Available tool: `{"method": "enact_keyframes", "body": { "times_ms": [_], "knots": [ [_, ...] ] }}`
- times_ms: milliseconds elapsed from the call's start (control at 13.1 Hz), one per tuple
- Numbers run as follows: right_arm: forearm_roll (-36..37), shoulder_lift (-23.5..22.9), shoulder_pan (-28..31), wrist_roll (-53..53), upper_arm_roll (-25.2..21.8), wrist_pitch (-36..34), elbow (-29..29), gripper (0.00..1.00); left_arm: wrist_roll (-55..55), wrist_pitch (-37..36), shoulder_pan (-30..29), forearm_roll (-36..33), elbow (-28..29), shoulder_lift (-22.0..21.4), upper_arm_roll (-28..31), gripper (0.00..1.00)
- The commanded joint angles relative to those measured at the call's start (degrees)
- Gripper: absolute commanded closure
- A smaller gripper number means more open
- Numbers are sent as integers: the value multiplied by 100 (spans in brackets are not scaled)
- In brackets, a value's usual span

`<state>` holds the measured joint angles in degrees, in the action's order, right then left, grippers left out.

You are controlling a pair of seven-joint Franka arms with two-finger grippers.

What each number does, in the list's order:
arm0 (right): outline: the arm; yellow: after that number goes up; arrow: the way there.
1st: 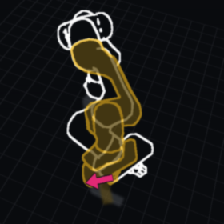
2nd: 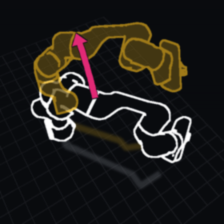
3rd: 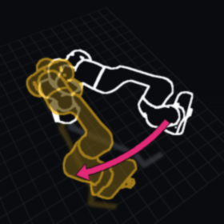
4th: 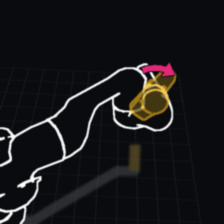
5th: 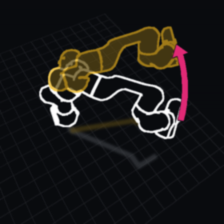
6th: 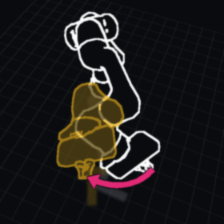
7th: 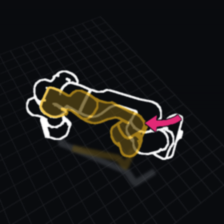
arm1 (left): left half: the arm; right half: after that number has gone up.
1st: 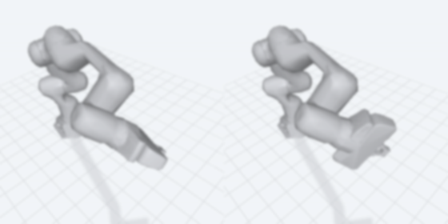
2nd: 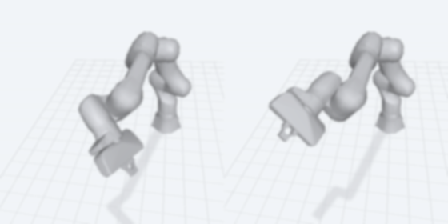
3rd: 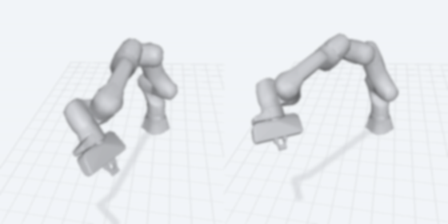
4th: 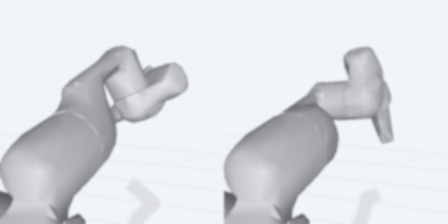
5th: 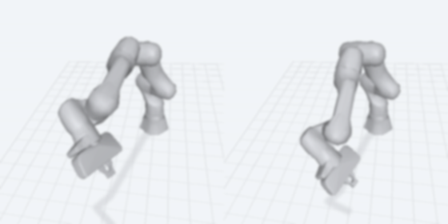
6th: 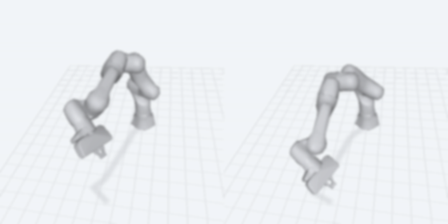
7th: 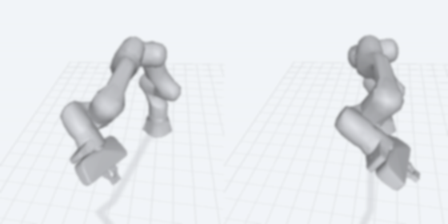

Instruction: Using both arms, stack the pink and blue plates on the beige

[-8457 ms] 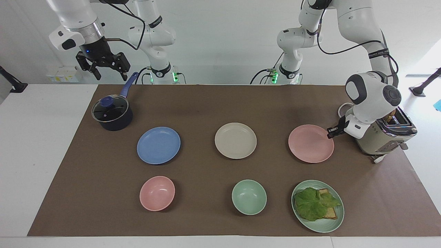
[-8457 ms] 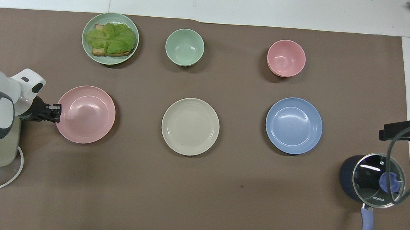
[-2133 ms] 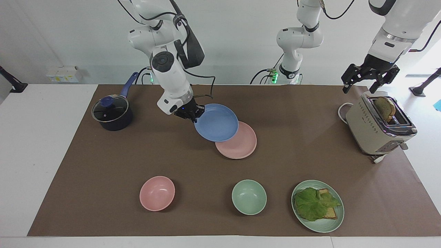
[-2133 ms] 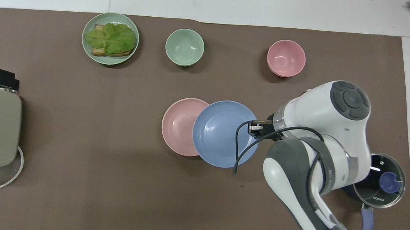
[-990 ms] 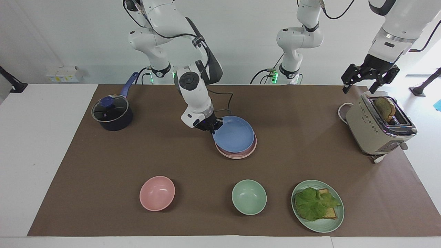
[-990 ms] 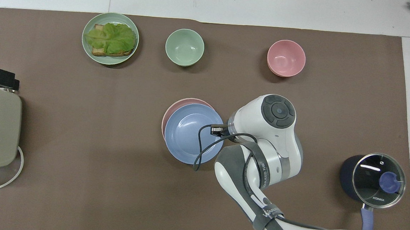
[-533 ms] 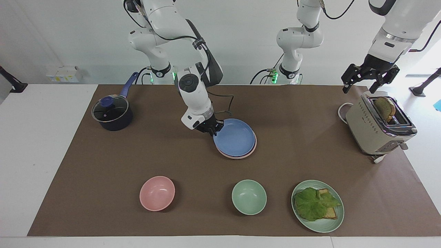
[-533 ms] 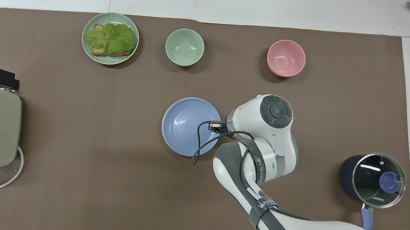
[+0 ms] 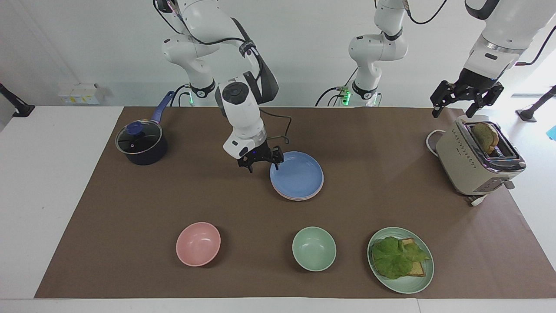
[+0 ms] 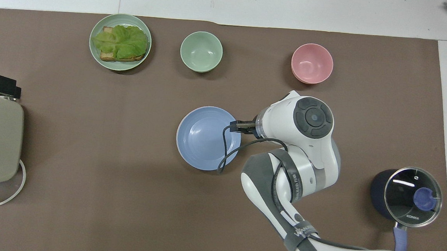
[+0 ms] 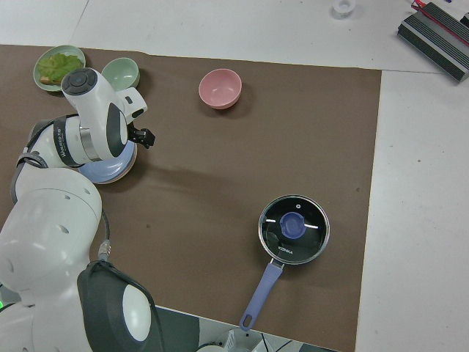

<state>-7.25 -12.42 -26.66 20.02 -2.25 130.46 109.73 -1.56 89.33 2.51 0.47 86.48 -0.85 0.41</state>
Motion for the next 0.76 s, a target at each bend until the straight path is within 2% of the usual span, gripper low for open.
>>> {"method": "enact_keyframes", "body": {
  "times_ms": [0,686],
  "knots": [
    [478,459,458,-25,32,-484,-30,0,-37,-56,-14,-82,27,-46,3,0],
    [760,1233,1408,-394,23,-2366,-970,0,-37,-65,-14,-82,36,-46,3,0]
  ]
}}
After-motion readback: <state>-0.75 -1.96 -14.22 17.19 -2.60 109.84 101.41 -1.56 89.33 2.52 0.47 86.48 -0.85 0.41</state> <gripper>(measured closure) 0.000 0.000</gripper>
